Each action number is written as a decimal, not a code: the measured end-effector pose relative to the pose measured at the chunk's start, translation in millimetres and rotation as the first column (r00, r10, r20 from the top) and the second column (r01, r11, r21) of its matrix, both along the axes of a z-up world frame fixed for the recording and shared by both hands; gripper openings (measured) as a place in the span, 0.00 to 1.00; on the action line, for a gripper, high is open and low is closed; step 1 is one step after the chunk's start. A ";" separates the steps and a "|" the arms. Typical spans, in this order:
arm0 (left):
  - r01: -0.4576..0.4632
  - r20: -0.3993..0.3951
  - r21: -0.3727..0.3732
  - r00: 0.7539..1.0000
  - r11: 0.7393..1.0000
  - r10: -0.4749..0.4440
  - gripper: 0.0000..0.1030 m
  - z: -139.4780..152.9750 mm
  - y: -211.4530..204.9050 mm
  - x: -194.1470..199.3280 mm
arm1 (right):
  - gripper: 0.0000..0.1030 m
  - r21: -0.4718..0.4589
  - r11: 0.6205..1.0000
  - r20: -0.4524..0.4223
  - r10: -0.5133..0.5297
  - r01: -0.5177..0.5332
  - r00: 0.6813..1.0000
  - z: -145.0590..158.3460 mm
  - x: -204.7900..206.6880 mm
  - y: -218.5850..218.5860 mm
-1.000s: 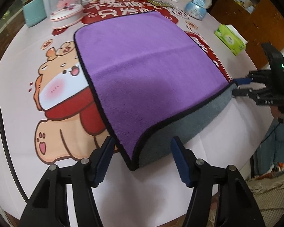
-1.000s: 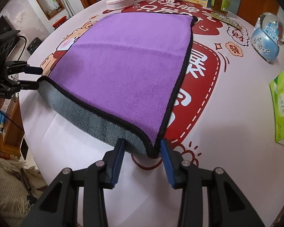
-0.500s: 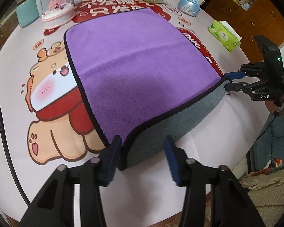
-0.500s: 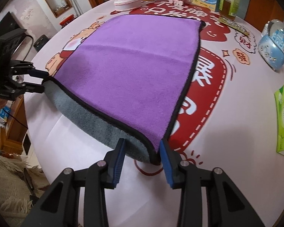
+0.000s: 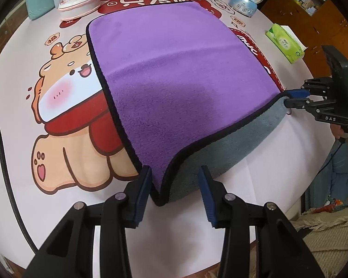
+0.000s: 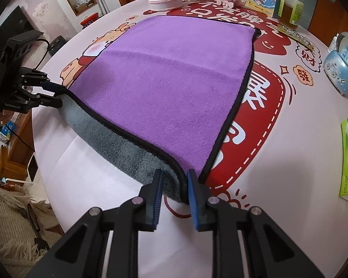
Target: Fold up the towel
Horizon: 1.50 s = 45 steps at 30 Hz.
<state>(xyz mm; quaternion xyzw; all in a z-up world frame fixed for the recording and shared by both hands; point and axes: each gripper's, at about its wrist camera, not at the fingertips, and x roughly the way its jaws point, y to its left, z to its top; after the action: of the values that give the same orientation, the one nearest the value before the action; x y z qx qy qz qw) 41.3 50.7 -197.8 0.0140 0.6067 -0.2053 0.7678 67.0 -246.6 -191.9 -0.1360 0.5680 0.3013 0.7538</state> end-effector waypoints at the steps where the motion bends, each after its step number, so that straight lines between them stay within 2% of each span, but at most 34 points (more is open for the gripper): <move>1: 0.003 -0.001 -0.003 1.000 1.000 -0.003 0.38 -0.5 -0.5 -0.2 | 0.20 -0.001 1.000 -0.001 0.000 0.000 1.000 -0.8 0.1 -0.1; 7: 0.026 0.000 0.017 1.000 1.000 -0.026 0.12 -3.6 -9.4 -3.0 | 0.20 0.007 1.000 -0.011 -0.002 0.003 1.000 -2.8 1.4 -1.6; 10: 0.006 0.019 0.033 1.000 0.999 -0.006 0.07 -1.7 -8.8 -4.3 | 0.18 0.005 1.000 -0.003 0.004 -0.004 1.000 -1.9 -0.6 -1.0; 11: -0.004 0.029 0.043 1.000 0.999 0.003 0.06 -0.5 -8.5 -5.3 | 0.13 -0.002 1.000 0.007 0.010 -0.010 1.000 -1.4 -2.0 -0.1; 12: -0.011 0.036 0.053 0.999 0.999 0.009 0.06 0.4 -8.7 -6.4 | 0.08 -0.007 1.000 0.013 0.013 -0.013 1.000 -1.1 -3.0 0.6; 15: -0.022 0.061 0.080 0.998 0.997 0.017 0.05 5.3 -10.3 -11.3 | 0.05 -0.012 1.000 0.031 0.014 -0.014 0.999 2.1 -5.9 0.9; 20: -0.048 0.104 0.119 0.994 0.992 0.036 0.05 15.6 -16.5 -14.7 | 0.05 0.001 1.000 0.084 -0.003 0.003 0.996 15.1 -6.5 0.7; 28: -0.157 0.196 0.146 0.972 0.977 0.127 0.05 47.6 -13.8 2.3 | 0.05 0.015 0.997 0.196 -0.077 0.076 0.978 46.8 9.7 4.9; 35: -0.252 0.286 0.169 0.938 0.953 0.197 0.05 77.1 -12.4 45.7 | 0.05 0.034 0.984 0.269 -0.177 0.174 0.947 74.2 44.9 15.6; 45: -0.304 0.300 0.163 0.921 0.939 0.247 0.05 81.5 2.6 126.5 | 0.05 -0.005 0.955 0.297 -0.280 0.295 0.913 78.7 120.3 40.3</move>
<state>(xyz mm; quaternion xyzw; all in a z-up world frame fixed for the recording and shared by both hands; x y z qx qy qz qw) 167.9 53.3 -116.3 0.0359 0.5079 -0.0269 0.8602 187.3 -206.4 -113.1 -0.1129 0.4713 0.1492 0.8619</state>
